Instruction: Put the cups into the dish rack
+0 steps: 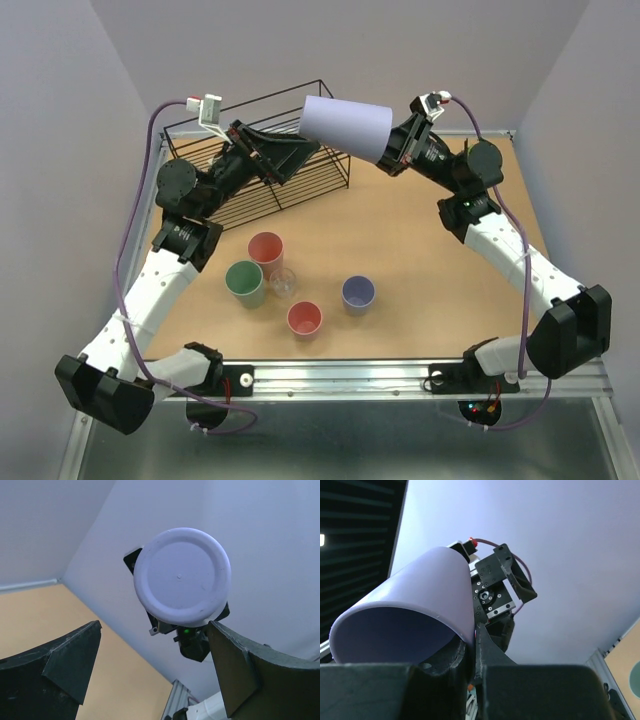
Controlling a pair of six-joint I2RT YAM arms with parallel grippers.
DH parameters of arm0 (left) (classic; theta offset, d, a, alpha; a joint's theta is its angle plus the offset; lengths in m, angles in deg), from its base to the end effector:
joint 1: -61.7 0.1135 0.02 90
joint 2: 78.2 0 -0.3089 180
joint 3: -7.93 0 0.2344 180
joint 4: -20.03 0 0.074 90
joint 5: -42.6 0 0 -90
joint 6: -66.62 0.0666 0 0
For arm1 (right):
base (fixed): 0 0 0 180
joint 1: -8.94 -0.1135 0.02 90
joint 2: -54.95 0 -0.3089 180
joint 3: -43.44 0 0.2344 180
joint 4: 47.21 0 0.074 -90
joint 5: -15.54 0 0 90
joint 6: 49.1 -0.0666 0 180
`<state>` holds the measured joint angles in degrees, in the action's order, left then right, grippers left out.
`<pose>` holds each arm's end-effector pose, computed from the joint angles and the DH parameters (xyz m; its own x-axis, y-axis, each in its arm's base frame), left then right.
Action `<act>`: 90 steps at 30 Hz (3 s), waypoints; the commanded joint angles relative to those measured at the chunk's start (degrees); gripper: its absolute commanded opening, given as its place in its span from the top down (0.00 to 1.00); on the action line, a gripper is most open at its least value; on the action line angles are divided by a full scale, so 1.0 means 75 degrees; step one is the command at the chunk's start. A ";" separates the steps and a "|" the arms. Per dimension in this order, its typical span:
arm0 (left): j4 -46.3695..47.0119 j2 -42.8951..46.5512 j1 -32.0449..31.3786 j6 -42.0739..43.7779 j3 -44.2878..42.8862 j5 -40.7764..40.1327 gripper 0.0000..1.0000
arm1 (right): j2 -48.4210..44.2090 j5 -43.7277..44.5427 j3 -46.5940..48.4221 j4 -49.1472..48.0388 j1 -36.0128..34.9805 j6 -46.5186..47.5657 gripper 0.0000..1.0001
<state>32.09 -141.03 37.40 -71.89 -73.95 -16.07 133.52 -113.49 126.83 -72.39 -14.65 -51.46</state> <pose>0.1795 -0.1190 0.5324 -0.2553 -0.5868 -0.7685 0.8544 0.2351 -0.4634 0.2593 0.1590 0.4988 -0.8288 0.4850 -0.2789 -0.4244 -0.2203 0.8783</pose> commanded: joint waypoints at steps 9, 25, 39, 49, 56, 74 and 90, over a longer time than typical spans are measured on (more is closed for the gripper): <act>0.2929 -0.0224 -0.0019 -0.0985 -0.0107 0.0077 0.01 | 0.0247 -0.0398 -0.0164 -0.1568 0.0005 -0.0612 1.00; 0.2930 -0.0763 -0.0417 -0.0926 -0.0517 0.0030 0.18 | 0.0458 -0.0445 -0.0258 -0.1673 -0.0088 -0.0506 1.00; 0.2906 -0.0963 -0.0663 -0.0879 -0.0916 -0.0076 0.26 | 0.0330 -0.0539 -0.0621 -0.1697 -0.0135 -0.0494 1.00; 0.1751 -0.0881 -0.0652 -0.0377 -0.1208 -0.0228 1.00 | 0.0376 -0.0468 -0.0691 -0.1697 -0.0135 -0.0588 0.86; -0.0467 -0.1384 0.1148 0.0211 -0.2648 0.0379 1.00 | 0.0365 -0.0527 -0.1054 -0.1615 0.0028 -0.0494 0.15; -0.6234 -0.5696 0.3743 0.4510 -0.7945 -0.0954 1.00 | 0.0200 -0.1640 -0.1208 0.2097 0.1037 0.1332 0.09; -0.7242 -0.7408 0.3907 0.5179 -0.9705 -0.1518 1.00 | 0.0962 -0.2320 -0.0422 0.2839 0.1353 0.1826 0.09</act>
<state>-22.44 -196.88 65.84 -35.08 -143.54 -27.37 140.03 -128.37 119.72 -50.95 -5.10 -39.13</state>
